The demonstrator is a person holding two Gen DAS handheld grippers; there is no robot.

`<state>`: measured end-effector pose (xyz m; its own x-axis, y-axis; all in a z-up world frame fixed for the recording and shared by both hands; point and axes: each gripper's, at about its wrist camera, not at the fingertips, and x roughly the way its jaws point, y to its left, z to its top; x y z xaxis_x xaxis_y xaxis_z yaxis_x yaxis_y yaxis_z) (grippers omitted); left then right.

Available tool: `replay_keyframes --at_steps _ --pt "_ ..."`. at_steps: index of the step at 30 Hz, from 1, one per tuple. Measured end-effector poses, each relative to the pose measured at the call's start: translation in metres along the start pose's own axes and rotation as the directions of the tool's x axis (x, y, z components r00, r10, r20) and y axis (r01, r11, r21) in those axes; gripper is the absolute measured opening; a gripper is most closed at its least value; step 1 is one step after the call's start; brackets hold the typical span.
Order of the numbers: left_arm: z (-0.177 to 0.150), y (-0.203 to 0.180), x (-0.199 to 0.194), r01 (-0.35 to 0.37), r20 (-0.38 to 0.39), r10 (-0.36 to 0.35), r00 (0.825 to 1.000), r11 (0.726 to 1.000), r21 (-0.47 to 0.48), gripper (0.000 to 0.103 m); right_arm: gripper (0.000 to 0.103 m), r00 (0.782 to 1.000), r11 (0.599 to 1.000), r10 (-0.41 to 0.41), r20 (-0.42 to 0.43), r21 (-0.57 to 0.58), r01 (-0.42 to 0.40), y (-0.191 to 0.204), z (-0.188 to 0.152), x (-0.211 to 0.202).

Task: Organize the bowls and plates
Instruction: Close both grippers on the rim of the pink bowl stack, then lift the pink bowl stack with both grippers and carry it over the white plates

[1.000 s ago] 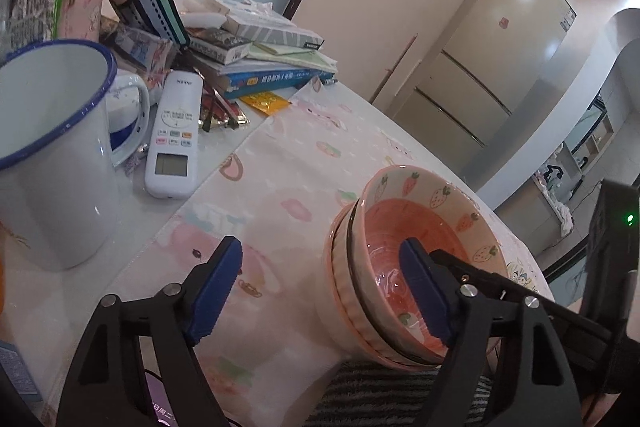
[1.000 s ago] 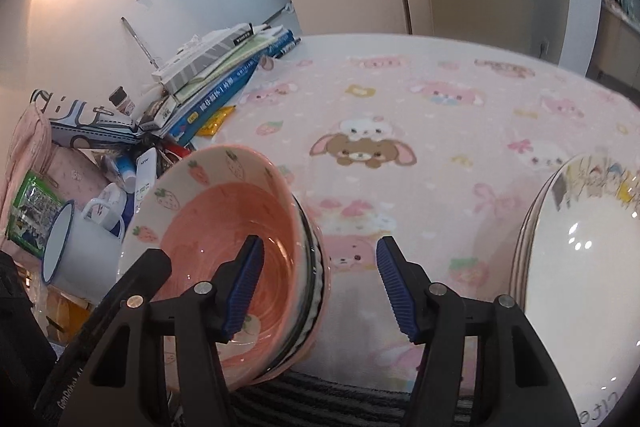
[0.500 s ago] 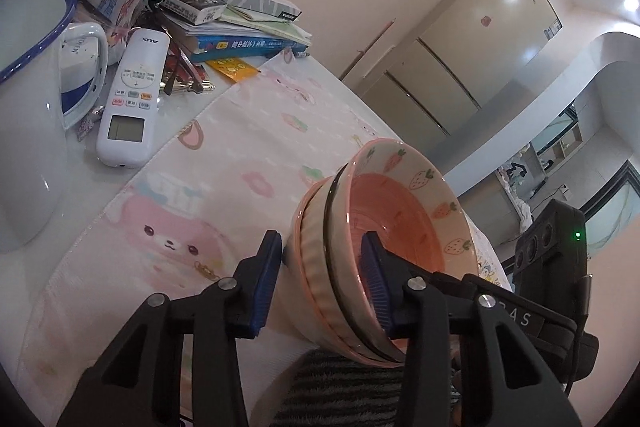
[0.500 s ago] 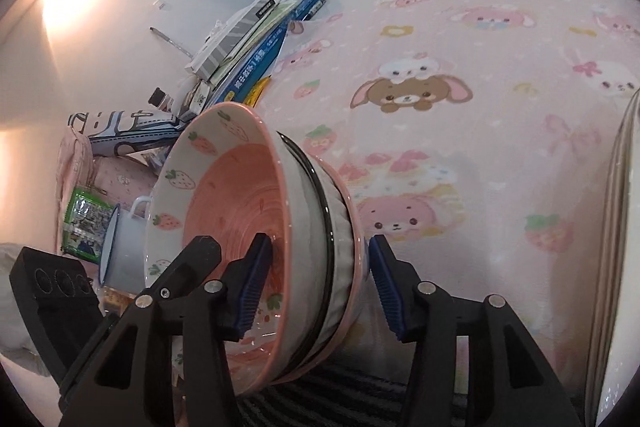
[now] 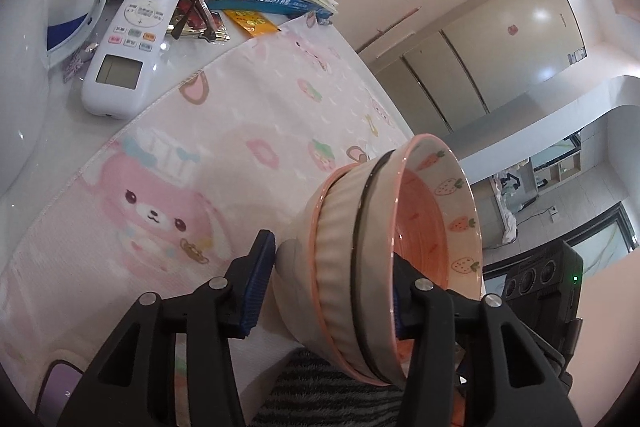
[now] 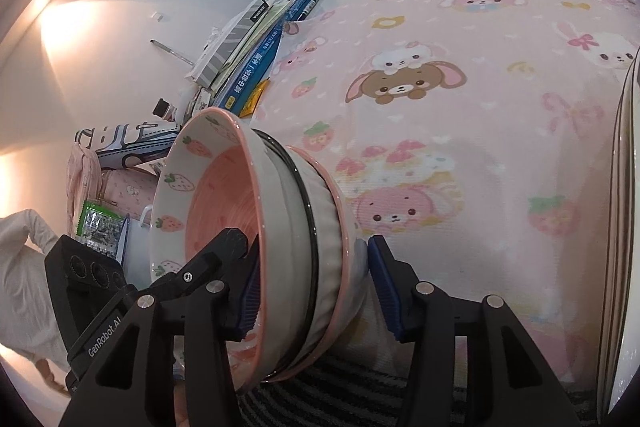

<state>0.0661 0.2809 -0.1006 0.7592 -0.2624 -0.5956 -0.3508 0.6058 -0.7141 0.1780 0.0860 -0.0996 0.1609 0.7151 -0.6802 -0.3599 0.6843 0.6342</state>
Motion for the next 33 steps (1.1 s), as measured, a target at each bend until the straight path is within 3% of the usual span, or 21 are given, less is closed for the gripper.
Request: replay_keyframes --at_steps 3,5,11,23,33 --pt "-0.001 0.017 0.009 0.095 -0.065 -0.101 0.993 0.990 -0.101 0.057 0.055 0.998 0.996 0.056 -0.024 0.065 -0.055 -0.010 0.000 0.004" --pt "-0.002 0.017 0.008 0.097 -0.060 -0.103 0.993 0.991 -0.095 0.056 0.054 0.997 0.994 0.069 -0.019 0.081 -0.067 -0.012 0.000 0.004" --pt "-0.005 0.011 0.004 0.046 -0.045 -0.050 0.998 0.997 -0.069 0.047 0.053 0.998 0.993 0.068 0.002 0.096 -0.068 -0.012 -0.001 0.002" --pt "-0.008 -0.023 -0.002 -0.077 -0.008 0.078 0.997 0.994 0.072 0.047 0.052 0.996 0.986 0.090 -0.015 0.142 -0.087 -0.012 0.004 -0.011" --pt "-0.006 -0.064 -0.016 -0.032 0.012 0.031 0.999 0.991 0.128 0.047 0.052 0.994 0.985 0.101 0.046 0.138 -0.107 -0.006 0.013 -0.060"
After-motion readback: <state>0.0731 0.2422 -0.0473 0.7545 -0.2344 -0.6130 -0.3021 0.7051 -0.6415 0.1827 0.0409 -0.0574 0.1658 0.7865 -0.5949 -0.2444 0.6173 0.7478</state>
